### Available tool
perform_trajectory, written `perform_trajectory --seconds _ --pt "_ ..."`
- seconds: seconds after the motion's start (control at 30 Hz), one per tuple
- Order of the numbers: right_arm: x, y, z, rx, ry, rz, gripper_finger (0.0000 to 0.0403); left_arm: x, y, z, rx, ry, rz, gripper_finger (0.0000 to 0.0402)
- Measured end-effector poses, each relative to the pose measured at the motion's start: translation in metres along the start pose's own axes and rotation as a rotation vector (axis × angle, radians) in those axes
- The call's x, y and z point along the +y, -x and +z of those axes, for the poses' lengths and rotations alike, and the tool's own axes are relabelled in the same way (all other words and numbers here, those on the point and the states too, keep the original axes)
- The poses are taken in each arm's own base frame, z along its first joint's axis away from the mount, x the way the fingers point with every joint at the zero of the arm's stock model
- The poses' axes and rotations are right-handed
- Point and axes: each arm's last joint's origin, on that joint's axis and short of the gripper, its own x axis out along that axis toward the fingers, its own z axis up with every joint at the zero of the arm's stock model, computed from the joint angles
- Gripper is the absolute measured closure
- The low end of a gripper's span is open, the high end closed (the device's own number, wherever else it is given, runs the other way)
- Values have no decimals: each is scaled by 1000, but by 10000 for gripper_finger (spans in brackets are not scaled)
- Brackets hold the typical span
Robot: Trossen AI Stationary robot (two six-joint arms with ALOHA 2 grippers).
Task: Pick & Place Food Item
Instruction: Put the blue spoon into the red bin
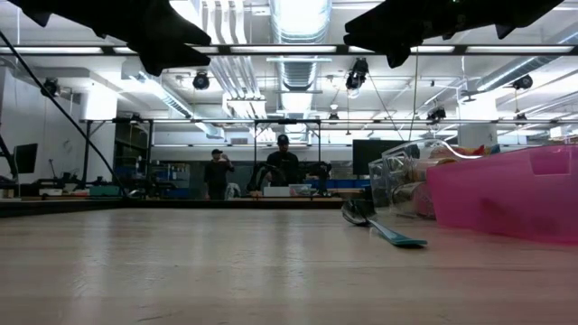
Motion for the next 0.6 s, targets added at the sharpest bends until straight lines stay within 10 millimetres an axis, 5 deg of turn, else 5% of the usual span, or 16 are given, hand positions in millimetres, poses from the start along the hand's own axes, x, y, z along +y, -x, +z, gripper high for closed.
perform_trajectory --seconds 0.33,0.6 --pt "0 0 0 -2 -6 1 247 1 0 -4 41 -14 7 121" --pt "0 0 0 0 -277 1 247 1 0 -10 97 -31 15 121"
